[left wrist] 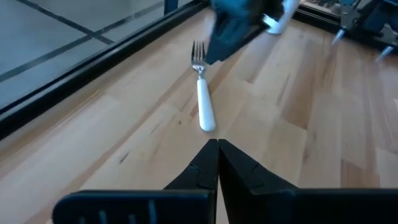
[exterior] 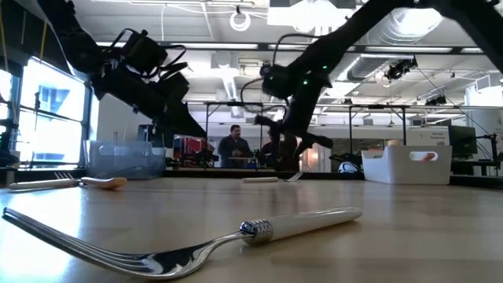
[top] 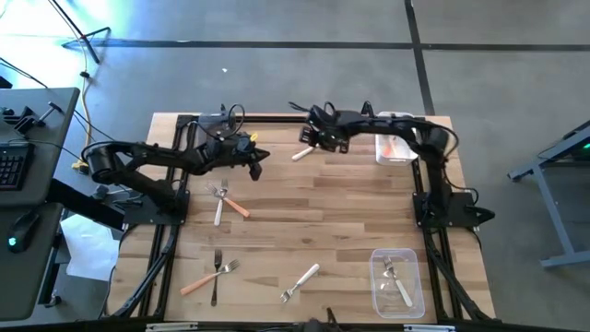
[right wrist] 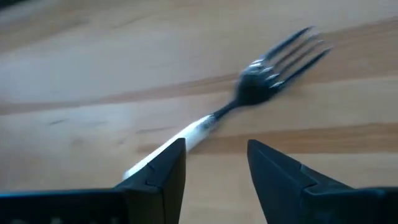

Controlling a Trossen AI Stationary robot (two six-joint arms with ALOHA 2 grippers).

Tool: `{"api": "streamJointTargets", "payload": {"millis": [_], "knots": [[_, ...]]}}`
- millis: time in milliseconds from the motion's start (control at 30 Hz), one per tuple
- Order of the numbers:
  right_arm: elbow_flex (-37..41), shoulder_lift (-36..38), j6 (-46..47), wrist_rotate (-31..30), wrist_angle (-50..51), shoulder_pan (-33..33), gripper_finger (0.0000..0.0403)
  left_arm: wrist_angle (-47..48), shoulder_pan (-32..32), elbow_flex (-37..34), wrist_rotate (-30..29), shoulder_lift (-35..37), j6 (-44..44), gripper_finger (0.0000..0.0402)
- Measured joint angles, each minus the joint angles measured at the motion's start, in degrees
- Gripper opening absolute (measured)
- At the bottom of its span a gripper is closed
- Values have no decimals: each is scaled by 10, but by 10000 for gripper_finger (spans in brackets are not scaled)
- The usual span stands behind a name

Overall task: Sort silverware by color (type)
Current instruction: Put the top white fork into the transparent bin

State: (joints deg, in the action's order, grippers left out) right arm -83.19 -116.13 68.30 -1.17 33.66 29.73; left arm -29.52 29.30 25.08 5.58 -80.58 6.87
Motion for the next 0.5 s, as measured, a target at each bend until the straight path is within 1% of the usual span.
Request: {"api": "streamJointTargets", "payload": {"millis": [67,167,367,500], "knots": [[-62,-37,-2,5,75,9,156,0,0,-2,15,-1,-8,1],[-148,-85,-11,14,156,22,152,-4,1,-7,28,-1,-12,1],[-284,-176,-17,47,236,33,145,-4,2,-8,29,-1,-15,1],[-336,-216,-26,64,297,32,144,-2,2,-8,29,-1,-19,1]]}}
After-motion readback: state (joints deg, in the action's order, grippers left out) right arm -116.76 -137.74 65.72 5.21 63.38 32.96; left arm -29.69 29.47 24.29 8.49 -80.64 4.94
